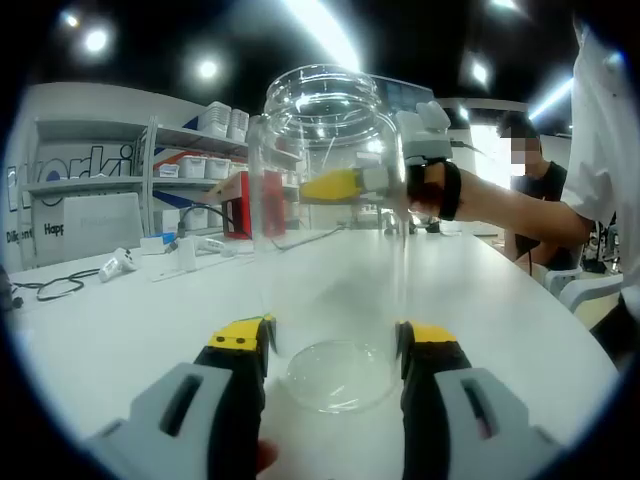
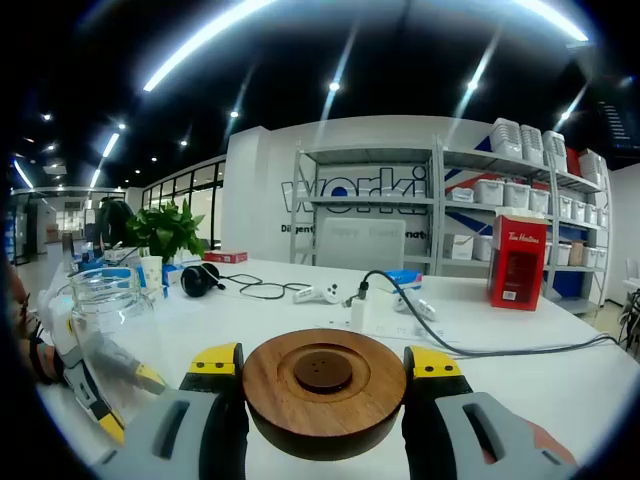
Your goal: Clamp the coffee can twist off the lid put the lid on the table pick up the lid cover the can tighten the lid
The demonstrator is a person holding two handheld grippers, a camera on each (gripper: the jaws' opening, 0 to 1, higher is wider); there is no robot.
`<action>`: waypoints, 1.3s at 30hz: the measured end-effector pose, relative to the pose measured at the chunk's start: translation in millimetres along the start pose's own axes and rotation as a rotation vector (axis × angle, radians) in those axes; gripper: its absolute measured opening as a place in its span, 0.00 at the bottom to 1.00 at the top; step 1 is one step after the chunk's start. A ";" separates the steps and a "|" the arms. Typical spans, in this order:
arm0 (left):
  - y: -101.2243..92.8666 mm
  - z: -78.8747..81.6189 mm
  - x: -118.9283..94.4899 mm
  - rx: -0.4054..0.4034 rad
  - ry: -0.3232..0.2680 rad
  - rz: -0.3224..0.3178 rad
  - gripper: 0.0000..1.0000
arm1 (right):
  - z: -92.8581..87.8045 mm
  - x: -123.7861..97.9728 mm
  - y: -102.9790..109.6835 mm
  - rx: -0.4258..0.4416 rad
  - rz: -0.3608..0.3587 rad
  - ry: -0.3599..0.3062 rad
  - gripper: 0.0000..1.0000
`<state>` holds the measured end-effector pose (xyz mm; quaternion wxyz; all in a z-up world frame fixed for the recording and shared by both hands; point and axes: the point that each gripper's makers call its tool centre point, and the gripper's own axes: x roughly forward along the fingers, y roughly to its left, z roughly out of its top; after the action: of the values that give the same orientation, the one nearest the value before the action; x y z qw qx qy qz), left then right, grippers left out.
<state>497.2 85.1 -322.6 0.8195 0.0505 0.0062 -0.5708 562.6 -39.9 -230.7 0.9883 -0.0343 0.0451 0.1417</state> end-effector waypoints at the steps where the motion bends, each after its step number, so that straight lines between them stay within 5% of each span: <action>1: 0.1 0.0 0.0 -0.001 0.000 0.000 0.44 | 1.1 -0.3 0.3 0.002 0.001 0.000 0.57; 39: -0.4 -0.5 0.4 -0.005 0.002 -0.001 0.44 | 68.8 -18.6 64.5 0.029 0.189 -0.060 0.57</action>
<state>497.0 84.5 -323.1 0.8193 0.0491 0.0082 -0.5712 532.1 22.2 -164.1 0.9718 -0.0115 0.0204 0.2346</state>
